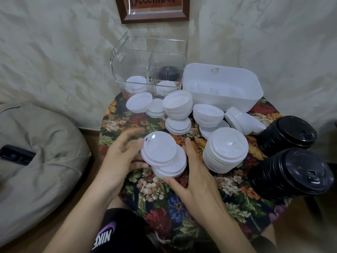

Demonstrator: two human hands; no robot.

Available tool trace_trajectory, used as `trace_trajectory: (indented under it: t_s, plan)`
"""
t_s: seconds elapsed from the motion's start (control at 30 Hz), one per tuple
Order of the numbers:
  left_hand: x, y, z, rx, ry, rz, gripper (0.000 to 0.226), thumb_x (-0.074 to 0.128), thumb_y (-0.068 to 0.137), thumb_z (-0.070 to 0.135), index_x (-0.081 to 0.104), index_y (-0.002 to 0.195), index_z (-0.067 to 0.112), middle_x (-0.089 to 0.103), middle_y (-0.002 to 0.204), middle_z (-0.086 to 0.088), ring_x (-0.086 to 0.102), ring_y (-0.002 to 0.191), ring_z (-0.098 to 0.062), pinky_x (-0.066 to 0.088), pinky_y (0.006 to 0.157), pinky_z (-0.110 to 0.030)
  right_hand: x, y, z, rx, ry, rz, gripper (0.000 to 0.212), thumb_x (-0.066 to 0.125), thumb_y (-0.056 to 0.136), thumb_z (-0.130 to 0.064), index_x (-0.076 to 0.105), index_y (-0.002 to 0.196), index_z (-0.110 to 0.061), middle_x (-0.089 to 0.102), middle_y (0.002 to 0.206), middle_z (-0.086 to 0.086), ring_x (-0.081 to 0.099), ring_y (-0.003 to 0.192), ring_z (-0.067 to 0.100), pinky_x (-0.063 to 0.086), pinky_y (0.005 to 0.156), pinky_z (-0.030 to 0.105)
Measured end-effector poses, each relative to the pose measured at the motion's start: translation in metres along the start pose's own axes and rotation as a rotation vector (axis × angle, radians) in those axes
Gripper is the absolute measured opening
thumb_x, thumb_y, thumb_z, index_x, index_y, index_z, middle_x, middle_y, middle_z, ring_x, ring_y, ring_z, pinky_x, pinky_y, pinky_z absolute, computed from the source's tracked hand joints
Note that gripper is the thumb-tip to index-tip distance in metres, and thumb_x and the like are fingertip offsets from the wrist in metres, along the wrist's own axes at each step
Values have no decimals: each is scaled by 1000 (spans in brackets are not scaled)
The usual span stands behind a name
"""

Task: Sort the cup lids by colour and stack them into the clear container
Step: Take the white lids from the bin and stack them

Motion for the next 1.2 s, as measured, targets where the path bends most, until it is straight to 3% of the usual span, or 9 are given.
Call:
trace_trajectory:
  t_s: [0.13,0.2,0.33,0.47,0.67,0.8,0.97,1.07,1.2]
  plan:
    - [2,7,-2,-5,97,-75,24,57,104,31,73,121,27,70,84,9,57,70,-10,50,62,-25,1,0,1,24,5,-7,105,58,89,-67,-23,154,-51,17,155,-33,8,135,-23,14,108,5]
    - [2,13,2,48,207,-124,27,65,100,35,71,126,32,73,95,14,59,73,-3,46,65,-23,0,-1,0,20,-1,-1,106,59,90,-66,-27,150,-54,14,153,-34,3,132,-28,8,105,-1]
    - [8,22,8,122,377,-250,34,64,101,17,67,133,29,73,123,14,67,110,-2,51,92,-26,2,0,2,14,-7,16,111,62,90,-64,-31,149,-51,17,161,-28,14,143,-17,18,108,7]
    - [18,26,9,241,656,-350,32,55,105,18,70,127,36,67,124,25,57,122,4,44,103,-23,3,1,5,23,10,14,119,68,91,-58,-34,151,-45,25,161,-24,27,145,-3,27,104,12]
    - [24,23,8,301,705,-404,33,51,108,21,66,134,36,66,130,27,53,127,9,43,105,-20,2,0,0,-42,-42,-15,105,47,80,-85,-17,154,-49,-21,157,-38,-18,141,-24,-1,109,3]
    - [24,25,7,304,654,-417,31,53,107,23,68,132,35,67,128,26,56,125,7,45,105,-24,2,0,-1,-66,-1,15,83,48,91,-73,-1,156,-54,-11,162,-38,-9,145,-21,3,110,2]
    - [10,43,2,409,587,-100,26,65,100,26,71,124,35,70,108,20,68,95,-5,55,84,-35,5,0,2,-61,-98,-9,67,40,97,-70,21,157,-47,-3,164,-34,1,143,-18,12,114,12]
    - [-2,73,5,563,899,168,42,74,94,32,64,134,29,65,128,7,59,117,-22,47,101,-44,4,0,0,-49,-105,-24,67,39,97,-69,20,157,-46,1,167,-27,3,144,-15,11,114,13]
    - [-10,118,7,522,1167,223,59,77,89,28,56,144,19,55,144,-9,45,133,-36,36,112,-48,3,0,-1,-34,-110,-37,67,41,98,-67,21,157,-44,3,168,-25,6,148,-10,8,114,11]
Point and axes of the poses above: each hand's wrist, its own y-axis towards the middle knuckle, its own x-axis out of the palm, z = x × y, the point moved 2 cm from there along y, towards the middle knuckle
